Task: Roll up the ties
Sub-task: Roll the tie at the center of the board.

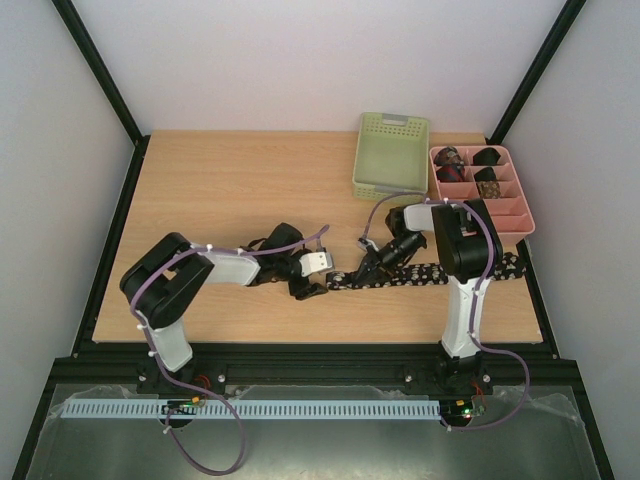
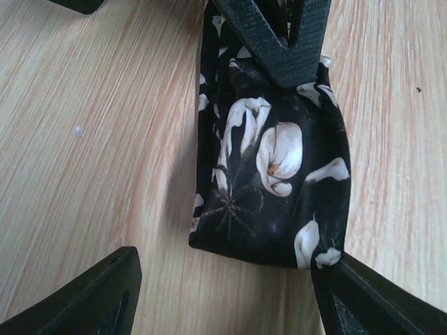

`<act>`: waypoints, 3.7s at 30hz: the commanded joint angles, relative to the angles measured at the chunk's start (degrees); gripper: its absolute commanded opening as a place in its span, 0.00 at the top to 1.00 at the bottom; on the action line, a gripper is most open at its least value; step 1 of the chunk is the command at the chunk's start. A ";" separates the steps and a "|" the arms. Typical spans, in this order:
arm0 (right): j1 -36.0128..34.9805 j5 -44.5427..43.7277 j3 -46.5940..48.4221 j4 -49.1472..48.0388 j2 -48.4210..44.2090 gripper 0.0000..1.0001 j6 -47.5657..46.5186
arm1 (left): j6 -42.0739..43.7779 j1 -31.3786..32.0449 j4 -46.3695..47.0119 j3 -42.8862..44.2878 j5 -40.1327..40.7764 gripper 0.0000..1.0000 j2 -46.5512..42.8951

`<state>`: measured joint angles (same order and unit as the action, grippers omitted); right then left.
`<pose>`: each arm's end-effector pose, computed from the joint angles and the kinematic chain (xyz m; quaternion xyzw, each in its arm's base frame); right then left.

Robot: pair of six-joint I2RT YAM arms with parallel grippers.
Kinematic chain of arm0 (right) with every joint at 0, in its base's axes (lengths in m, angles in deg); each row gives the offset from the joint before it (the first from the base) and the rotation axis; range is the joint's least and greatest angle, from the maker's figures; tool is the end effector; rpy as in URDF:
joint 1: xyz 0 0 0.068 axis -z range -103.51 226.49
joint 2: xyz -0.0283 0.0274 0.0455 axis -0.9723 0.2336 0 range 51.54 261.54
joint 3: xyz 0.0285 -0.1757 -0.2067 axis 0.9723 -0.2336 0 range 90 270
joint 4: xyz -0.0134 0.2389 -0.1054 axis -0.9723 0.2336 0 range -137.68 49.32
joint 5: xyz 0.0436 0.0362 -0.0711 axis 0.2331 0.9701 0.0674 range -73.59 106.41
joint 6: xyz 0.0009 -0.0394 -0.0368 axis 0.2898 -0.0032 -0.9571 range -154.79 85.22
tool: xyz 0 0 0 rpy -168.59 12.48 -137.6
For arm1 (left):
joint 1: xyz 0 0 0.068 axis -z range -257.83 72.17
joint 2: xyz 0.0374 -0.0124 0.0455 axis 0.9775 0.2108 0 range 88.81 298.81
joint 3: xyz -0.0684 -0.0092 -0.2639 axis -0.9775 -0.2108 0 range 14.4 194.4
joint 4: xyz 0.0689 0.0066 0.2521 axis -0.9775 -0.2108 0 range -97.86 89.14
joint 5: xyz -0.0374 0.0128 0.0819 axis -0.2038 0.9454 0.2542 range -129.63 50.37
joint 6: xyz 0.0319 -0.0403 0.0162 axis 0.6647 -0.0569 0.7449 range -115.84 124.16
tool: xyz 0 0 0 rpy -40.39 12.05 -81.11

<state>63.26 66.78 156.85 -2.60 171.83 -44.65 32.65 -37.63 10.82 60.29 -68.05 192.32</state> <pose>0.3178 0.1029 0.0847 0.1497 -0.8905 -0.4222 0.0796 0.2463 -0.2303 0.1198 0.5830 0.6900 -0.2635 0.3386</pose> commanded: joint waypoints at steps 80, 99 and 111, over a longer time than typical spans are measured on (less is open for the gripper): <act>1.19 -0.36 -1.89 -1.97 -3.83 0.93 -1.25 | -3.75 5.32 -14.11 15.65 2.53 0.66 14.82; 1.51 -4.67 0.40 -1.05 0.18 0.99 -2.14 | -10.30 0.40 -0.09 5.15 4.06 0.01 -17.23; -0.51 0.46 7.01 4.55 5.29 0.99 -4.50 | 1.23 1.37 -1.07 8.92 -0.16 0.01 -0.26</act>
<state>64.46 69.95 161.92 0.65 174.74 -47.54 30.15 -36.60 7.06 67.68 -66.65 188.73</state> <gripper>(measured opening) 0.040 0.988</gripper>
